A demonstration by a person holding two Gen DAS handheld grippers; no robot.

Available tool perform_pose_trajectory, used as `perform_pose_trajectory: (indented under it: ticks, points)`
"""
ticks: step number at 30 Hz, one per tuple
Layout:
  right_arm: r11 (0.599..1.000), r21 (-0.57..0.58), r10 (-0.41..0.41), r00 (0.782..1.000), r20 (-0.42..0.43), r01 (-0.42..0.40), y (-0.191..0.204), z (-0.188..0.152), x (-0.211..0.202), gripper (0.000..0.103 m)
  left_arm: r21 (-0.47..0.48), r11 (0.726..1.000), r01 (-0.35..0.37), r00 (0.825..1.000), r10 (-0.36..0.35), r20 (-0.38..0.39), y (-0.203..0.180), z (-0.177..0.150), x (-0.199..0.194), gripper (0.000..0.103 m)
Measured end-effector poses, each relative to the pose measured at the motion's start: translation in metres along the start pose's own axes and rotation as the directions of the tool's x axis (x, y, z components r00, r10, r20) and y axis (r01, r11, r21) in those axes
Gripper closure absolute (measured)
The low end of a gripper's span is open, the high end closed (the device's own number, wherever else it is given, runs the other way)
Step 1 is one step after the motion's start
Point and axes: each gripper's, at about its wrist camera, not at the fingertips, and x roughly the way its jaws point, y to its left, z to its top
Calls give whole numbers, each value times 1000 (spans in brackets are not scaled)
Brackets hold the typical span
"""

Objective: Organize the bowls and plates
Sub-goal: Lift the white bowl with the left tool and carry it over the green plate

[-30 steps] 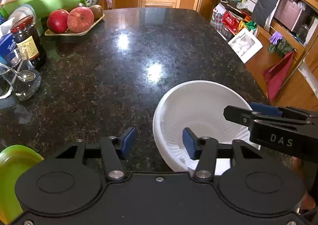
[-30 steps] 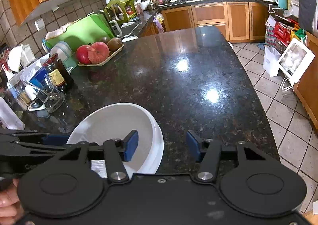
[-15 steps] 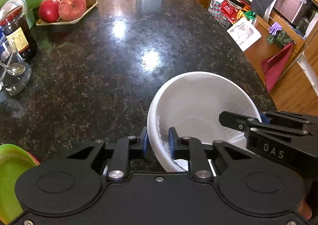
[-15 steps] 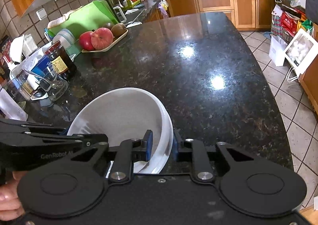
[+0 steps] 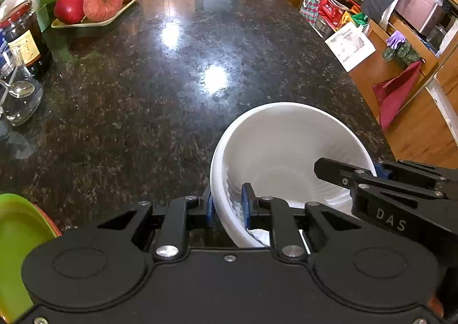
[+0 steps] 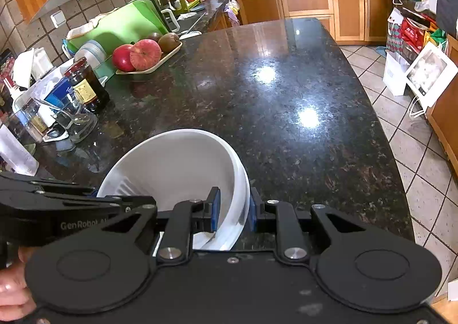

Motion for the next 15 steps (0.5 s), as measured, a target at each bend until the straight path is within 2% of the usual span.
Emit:
perform_pose_trajectory:
  ticks: [15]
  points:
    - [999, -32, 17, 1000, 19, -16, -2, -21, -28, 81, -8, 999, -32, 999, 32, 37, -19, -24, -19, 79]
